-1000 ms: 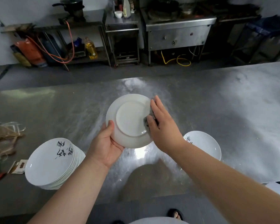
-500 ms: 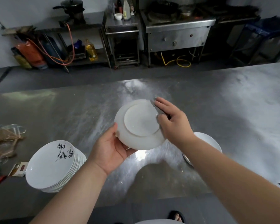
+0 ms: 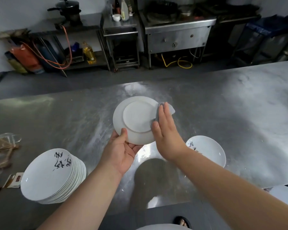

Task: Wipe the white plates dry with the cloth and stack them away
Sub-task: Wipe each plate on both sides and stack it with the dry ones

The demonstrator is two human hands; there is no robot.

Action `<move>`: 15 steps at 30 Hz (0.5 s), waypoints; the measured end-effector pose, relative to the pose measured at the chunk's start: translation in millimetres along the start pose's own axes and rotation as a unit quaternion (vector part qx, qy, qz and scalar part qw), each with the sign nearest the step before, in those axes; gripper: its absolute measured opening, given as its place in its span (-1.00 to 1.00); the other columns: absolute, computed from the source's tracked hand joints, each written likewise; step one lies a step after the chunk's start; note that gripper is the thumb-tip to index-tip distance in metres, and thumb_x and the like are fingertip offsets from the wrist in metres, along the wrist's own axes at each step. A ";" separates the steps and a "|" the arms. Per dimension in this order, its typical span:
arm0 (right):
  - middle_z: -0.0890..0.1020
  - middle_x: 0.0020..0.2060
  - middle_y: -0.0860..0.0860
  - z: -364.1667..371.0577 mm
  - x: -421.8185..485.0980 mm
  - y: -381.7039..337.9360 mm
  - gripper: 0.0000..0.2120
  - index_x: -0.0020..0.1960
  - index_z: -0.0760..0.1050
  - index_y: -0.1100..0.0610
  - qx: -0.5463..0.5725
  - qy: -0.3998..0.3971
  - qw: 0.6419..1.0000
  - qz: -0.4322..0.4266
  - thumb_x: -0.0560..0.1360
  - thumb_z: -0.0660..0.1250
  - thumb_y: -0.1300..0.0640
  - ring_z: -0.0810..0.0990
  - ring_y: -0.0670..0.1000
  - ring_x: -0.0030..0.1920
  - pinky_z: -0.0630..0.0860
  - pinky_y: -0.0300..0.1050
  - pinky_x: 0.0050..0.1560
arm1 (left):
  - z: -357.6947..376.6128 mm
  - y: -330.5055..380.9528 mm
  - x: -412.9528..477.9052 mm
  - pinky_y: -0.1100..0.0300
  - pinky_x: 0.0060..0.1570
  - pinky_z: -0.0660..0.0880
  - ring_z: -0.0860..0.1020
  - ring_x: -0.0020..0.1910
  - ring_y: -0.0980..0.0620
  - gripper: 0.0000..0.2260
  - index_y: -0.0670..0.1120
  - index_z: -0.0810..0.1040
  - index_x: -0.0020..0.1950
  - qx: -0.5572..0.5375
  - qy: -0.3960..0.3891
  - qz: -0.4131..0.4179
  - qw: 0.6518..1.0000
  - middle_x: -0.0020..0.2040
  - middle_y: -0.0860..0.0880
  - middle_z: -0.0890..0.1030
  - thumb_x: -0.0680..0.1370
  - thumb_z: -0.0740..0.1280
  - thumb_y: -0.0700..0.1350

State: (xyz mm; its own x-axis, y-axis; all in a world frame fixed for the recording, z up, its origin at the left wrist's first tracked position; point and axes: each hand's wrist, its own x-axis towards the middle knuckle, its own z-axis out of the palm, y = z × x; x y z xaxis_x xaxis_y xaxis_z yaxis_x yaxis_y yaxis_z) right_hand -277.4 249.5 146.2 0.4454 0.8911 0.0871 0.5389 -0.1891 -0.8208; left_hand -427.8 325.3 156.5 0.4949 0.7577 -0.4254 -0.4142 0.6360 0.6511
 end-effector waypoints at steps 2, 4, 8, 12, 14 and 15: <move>-0.25 0.66 -0.12 -6.2 5.9 2.1 -0.30 0.70 -0.21 0.08 -0.008 0.014 1.000 0.023 0.72 -0.05 -0.22 -0.32 -0.15 0.63 -0.13 0.11 0.66 | 7.6 -6.5 1.4 -0.09 -0.02 0.70 0.69 0.19 -0.21 -0.71 -0.03 0.48 0.45 -0.010 0.007 -0.013 1.000 0.27 -0.22 0.67 0.76 0.13 -0.11; -0.30 0.65 -0.11 5.1 -12.2 0.8 -0.19 0.70 -0.25 0.11 -0.027 0.021 0.999 0.019 0.63 -0.10 -0.31 -0.46 -0.23 0.56 -0.24 0.11 0.66 | 17.3 -13.2 3.5 -0.11 -0.01 0.70 0.71 0.13 -0.21 -0.73 -0.03 0.49 0.42 -0.012 0.022 -0.028 0.999 0.22 -0.23 0.69 0.76 0.14 -0.10; -0.51 0.58 -0.13 37.2 -67.2 8.7 -0.07 0.65 -0.42 0.05 -0.027 -0.084 0.996 0.008 0.53 -0.27 -0.52 -0.59 0.02 0.55 -0.47 0.12 0.58 | 33.1 -34.8 17.7 -0.08 -0.11 0.70 0.74 0.01 -0.19 -0.78 0.04 0.54 0.33 0.029 0.087 -0.062 0.994 0.16 -0.20 0.72 0.76 0.15 -0.08; -0.27 0.67 0.01 12.0 -42.2 39.2 -0.18 0.71 -0.16 0.16 0.026 0.018 0.997 0.076 0.60 -0.24 -0.30 -0.45 -0.26 0.56 -0.35 -0.01 0.62 | 57.5 -63.4 27.9 -0.22 0.21 0.61 0.71 0.10 -0.26 -0.72 0.00 0.50 0.43 0.043 0.086 -0.089 0.991 0.23 -0.24 0.68 0.76 0.14 -0.11; 0.20 0.61 0.11 -19.7 -21.2 60.8 -0.36 0.56 0.28 0.22 0.058 0.120 0.985 0.107 0.68 -0.10 -0.17 -0.02 -0.03 0.65 0.03 -0.10 0.58 | 69.8 -77.1 30.3 -0.20 0.16 0.63 0.71 0.11 -0.23 -0.75 -0.01 0.53 0.39 0.052 0.059 -0.101 0.992 0.22 -0.22 0.69 0.76 0.14 -0.12; 0.44 0.40 0.13 -38.9 -12.7 74.5 -0.51 0.35 0.44 0.24 0.067 0.154 0.978 0.126 0.71 -0.03 -0.08 0.28 0.09 0.50 0.23 -0.15 0.41 | 75.1 -83.0 29.2 -0.19 0.10 0.66 0.72 0.11 -0.22 -0.76 -0.01 0.54 0.36 0.046 0.041 -0.112 0.992 0.22 -0.22 0.69 0.76 0.15 -0.13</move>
State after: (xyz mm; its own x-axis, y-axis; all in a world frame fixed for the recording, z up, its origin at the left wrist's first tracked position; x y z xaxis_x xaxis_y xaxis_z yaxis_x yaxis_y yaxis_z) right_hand -215.2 208.1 106.0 0.7571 0.6530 0.0211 0.2946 -0.3124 -0.9031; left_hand -321.5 283.6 137.2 0.5020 0.6100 -0.6131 -0.2279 0.7772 0.5866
